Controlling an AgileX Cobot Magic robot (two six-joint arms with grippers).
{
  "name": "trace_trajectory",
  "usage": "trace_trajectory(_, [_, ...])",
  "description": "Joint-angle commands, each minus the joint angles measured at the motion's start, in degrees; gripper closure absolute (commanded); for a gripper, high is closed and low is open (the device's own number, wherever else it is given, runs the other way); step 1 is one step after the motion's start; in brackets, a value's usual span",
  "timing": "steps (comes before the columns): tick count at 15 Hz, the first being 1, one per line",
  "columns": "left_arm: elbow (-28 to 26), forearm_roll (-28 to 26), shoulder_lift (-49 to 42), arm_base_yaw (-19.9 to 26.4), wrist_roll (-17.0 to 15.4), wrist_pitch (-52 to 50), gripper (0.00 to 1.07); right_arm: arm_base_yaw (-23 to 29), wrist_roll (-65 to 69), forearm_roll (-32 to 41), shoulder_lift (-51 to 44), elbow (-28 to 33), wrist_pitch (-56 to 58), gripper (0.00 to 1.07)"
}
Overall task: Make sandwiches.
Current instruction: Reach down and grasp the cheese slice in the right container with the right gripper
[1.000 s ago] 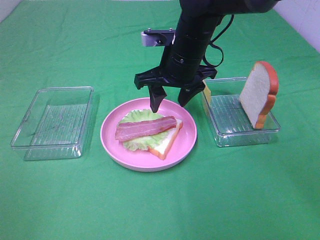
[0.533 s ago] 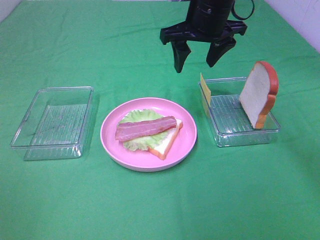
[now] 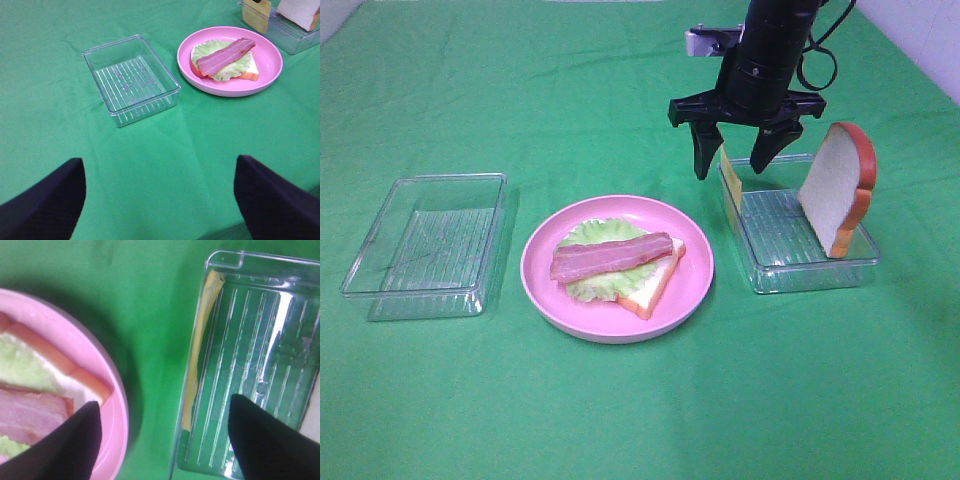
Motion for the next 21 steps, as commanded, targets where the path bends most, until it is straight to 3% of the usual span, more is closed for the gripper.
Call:
trace_trajectory(1, [0.2,0.1,-1.3,-0.1,-0.3,-0.6,0.28,-0.1,-0.5,-0.3,1.3,-0.1,-1.1,0.43])
trace_trajectory(6, [0.2,0.1,-1.3,-0.1,-0.3,-0.6,0.28,-0.1,-0.1,-0.9,2.3,-0.1,-2.6,0.46])
trace_trajectory(10, [0.2,0.1,-1.3,-0.1,-0.3,-0.6,0.28,-0.1,0.4,-2.9,3.2,-0.4,-2.1,0.59])
trace_trajectory(16, [0.2,0.1,-1.3,-0.1,-0.3,-0.6,0.28,-0.1,1.2,-2.9,3.2,-0.4,-2.2,1.07])
trace_trajectory(21, [0.2,0.1,-1.3,-0.1,-0.3,-0.6,0.28,-0.1,1.3,-2.9,3.2,-2.6,0.1,1.07])
